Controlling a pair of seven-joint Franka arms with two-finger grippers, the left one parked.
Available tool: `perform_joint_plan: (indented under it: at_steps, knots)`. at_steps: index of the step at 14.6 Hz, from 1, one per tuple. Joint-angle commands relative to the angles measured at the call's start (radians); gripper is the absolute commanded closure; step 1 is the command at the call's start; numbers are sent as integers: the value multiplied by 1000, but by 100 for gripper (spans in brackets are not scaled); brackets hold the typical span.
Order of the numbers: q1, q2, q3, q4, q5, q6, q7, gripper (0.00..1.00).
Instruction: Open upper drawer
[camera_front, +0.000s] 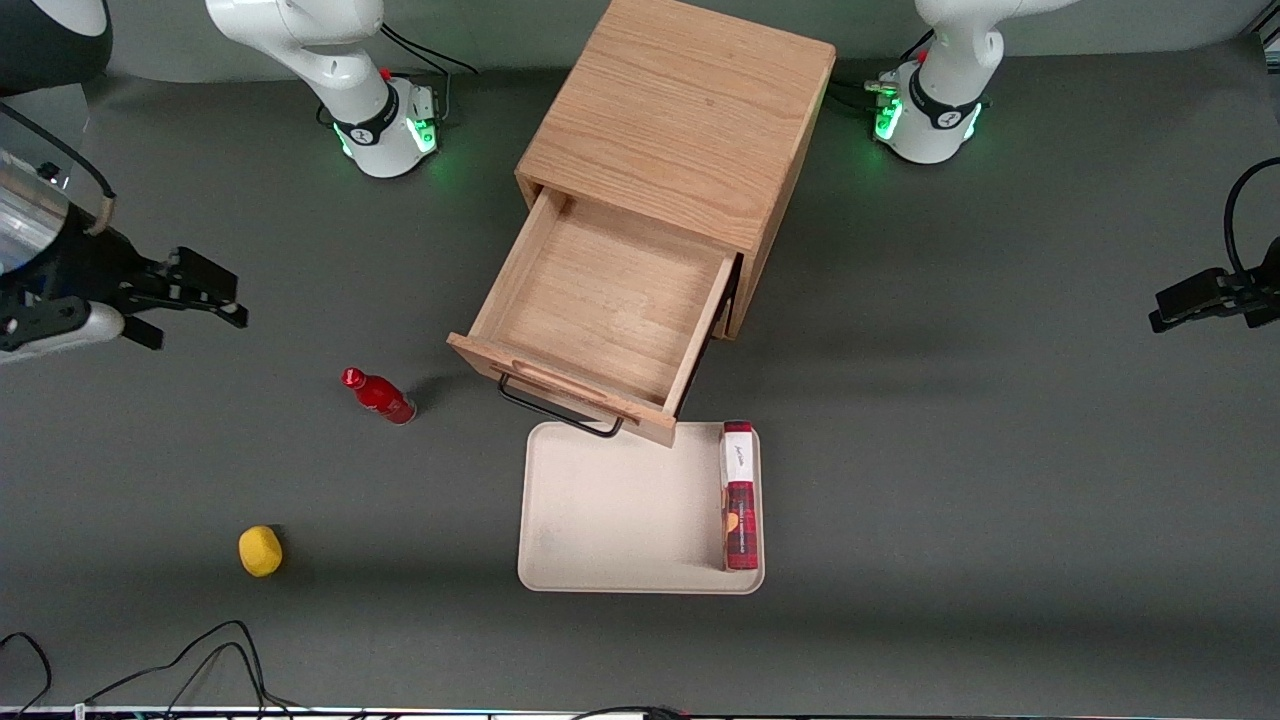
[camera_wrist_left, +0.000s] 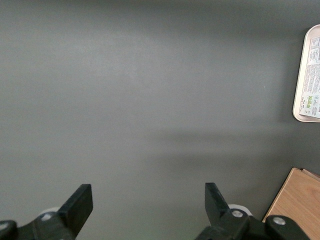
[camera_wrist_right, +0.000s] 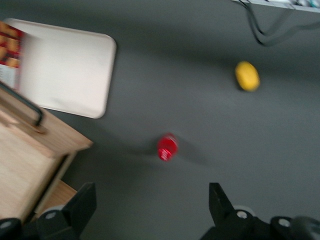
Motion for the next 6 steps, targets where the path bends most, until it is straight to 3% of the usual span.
perform_joint_plan:
  at_steps: [1,6]
  knots:
    - [-7,-65,6,-81,-40,-17,112,0]
    - [-9,-77,6,-84,-43,-17,112,0]
